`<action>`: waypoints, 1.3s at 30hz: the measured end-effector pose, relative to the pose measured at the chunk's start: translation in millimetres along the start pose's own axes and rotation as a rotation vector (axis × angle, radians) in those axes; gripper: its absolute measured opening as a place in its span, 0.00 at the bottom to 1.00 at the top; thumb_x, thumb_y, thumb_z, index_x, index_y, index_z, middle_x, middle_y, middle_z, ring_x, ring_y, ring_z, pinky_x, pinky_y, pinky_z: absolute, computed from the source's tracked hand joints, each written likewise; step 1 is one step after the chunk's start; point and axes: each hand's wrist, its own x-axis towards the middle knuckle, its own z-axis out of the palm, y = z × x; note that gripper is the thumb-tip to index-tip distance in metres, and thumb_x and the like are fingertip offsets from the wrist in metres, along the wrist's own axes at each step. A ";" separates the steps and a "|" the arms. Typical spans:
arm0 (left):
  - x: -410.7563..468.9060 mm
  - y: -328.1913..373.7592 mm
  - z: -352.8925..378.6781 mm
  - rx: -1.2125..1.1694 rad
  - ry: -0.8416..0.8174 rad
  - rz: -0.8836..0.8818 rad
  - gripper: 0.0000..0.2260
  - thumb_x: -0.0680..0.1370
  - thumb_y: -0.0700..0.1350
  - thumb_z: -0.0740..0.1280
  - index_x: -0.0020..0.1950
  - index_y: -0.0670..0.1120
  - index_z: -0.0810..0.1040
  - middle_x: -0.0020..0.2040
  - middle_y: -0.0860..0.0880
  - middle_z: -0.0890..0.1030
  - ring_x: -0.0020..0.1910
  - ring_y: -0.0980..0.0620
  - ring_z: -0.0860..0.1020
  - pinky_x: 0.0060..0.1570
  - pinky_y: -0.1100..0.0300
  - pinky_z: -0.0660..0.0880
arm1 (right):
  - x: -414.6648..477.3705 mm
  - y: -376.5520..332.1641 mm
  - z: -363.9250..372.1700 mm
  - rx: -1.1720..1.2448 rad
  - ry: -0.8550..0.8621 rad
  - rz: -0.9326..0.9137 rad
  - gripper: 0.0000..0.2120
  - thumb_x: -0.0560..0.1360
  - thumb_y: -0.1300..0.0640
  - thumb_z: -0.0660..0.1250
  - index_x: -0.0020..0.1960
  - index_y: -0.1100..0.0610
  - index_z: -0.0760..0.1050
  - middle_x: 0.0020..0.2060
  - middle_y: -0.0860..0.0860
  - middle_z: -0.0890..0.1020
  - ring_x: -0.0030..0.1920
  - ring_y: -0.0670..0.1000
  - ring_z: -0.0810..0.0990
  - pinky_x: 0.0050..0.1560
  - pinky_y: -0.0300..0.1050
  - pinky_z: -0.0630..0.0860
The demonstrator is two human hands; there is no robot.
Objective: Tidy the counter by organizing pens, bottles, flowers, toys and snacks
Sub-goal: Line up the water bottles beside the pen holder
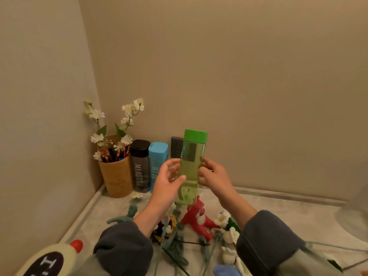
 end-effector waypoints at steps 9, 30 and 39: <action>23.2 -21.0 -6.3 0.097 0.026 0.023 0.26 0.73 0.25 0.58 0.54 0.55 0.78 0.59 0.54 0.77 0.59 0.60 0.75 0.57 0.61 0.74 | 40.0 11.3 12.9 0.024 0.032 -0.007 0.29 0.67 0.53 0.79 0.62 0.52 0.68 0.57 0.51 0.79 0.57 0.48 0.79 0.59 0.48 0.78; 45.9 -92.8 -16.2 1.108 -0.546 -0.358 0.13 0.74 0.57 0.60 0.52 0.52 0.78 0.54 0.44 0.75 0.52 0.44 0.75 0.53 0.51 0.74 | 83.3 61.1 31.0 -0.186 -0.043 0.122 0.32 0.66 0.59 0.79 0.67 0.58 0.72 0.59 0.55 0.78 0.59 0.56 0.78 0.60 0.59 0.77; 37.7 -96.0 -10.2 1.181 -0.488 -0.458 0.17 0.76 0.59 0.57 0.56 0.52 0.78 0.54 0.48 0.80 0.52 0.46 0.78 0.50 0.54 0.73 | 88.1 56.3 42.8 -0.184 -0.114 0.112 0.30 0.68 0.61 0.78 0.68 0.58 0.72 0.61 0.56 0.78 0.61 0.56 0.77 0.63 0.60 0.74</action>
